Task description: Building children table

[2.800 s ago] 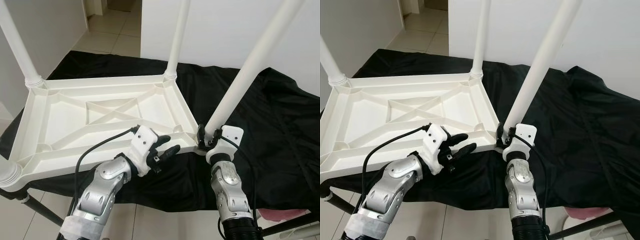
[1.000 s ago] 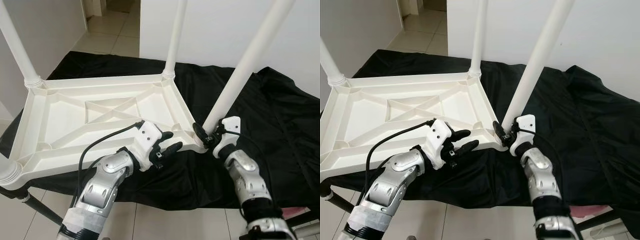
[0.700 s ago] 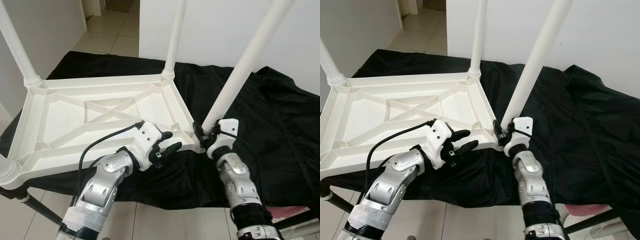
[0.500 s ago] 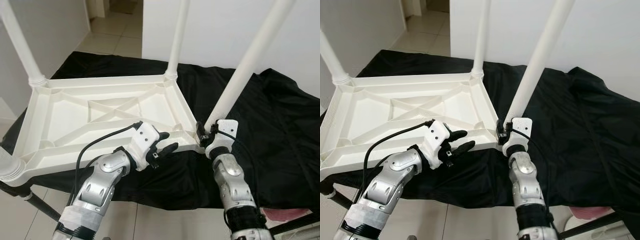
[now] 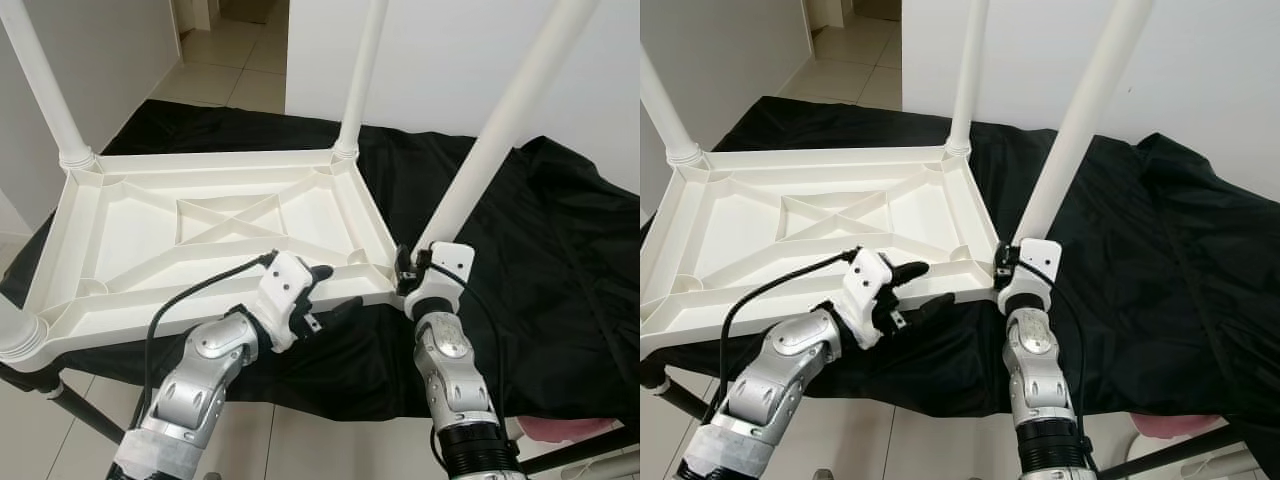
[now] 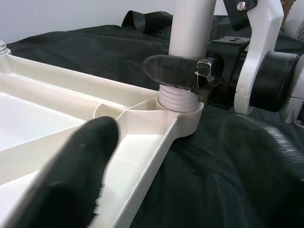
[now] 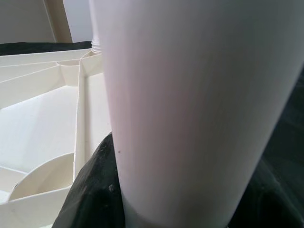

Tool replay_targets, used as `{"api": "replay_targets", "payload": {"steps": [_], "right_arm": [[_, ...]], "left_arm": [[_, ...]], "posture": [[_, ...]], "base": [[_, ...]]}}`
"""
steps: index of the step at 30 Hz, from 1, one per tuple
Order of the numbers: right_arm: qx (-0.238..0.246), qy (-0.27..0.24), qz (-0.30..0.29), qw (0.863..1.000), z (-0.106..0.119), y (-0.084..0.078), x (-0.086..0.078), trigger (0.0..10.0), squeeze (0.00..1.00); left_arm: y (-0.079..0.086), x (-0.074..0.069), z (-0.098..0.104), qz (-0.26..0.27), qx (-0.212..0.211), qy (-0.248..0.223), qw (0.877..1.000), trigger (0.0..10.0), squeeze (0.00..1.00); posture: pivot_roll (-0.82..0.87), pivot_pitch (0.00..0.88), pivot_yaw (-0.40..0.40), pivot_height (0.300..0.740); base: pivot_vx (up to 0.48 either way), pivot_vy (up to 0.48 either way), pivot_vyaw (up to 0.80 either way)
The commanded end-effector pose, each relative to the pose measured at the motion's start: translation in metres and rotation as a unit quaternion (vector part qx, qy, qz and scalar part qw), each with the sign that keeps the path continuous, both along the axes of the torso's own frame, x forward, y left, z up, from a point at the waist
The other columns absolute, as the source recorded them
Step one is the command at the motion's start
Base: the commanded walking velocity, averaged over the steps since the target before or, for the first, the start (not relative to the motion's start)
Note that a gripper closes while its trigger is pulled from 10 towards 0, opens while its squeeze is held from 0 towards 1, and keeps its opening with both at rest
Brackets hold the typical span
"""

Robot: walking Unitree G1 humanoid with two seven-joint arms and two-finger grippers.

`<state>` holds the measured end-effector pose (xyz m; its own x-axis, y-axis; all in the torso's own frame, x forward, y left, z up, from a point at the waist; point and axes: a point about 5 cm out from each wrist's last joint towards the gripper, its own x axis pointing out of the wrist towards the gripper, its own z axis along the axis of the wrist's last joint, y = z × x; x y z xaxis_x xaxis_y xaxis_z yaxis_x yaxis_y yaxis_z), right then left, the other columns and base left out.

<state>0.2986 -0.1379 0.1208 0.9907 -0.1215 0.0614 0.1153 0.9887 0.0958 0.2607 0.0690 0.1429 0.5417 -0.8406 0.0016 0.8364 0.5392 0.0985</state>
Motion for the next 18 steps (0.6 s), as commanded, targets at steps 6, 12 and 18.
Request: {"api": "replay_targets", "payload": {"steps": [6,12,18], "right_arm": [[-0.014,-0.016,-0.005,1.000,0.001,-0.013,-0.007,10.0,1.00],[-0.008,-0.025,0.031,0.999,0.001,-0.022,-0.008,10.0,1.00],[-0.032,-0.024,0.124,0.991,-0.004,-0.034,-0.011,10.0,0.00]], "left_arm": [[-0.003,-0.004,0.006,0.010,-0.006,-0.007,1.000,10.0,0.00],[-0.001,-0.003,0.010,0.028,-0.003,-0.016,0.999,10.0,0.00],[0.001,-0.004,0.009,0.047,0.009,-0.012,0.999,10.0,0.00]], "posture": [[0.03,0.000,-0.108,0.740],[0.02,0.000,-0.105,0.740],[0.01,0.000,-0.102,0.740]], "base": [[0.000,0.000,0.00],[0.000,0.000,0.00],[0.000,0.000,0.00]]}}
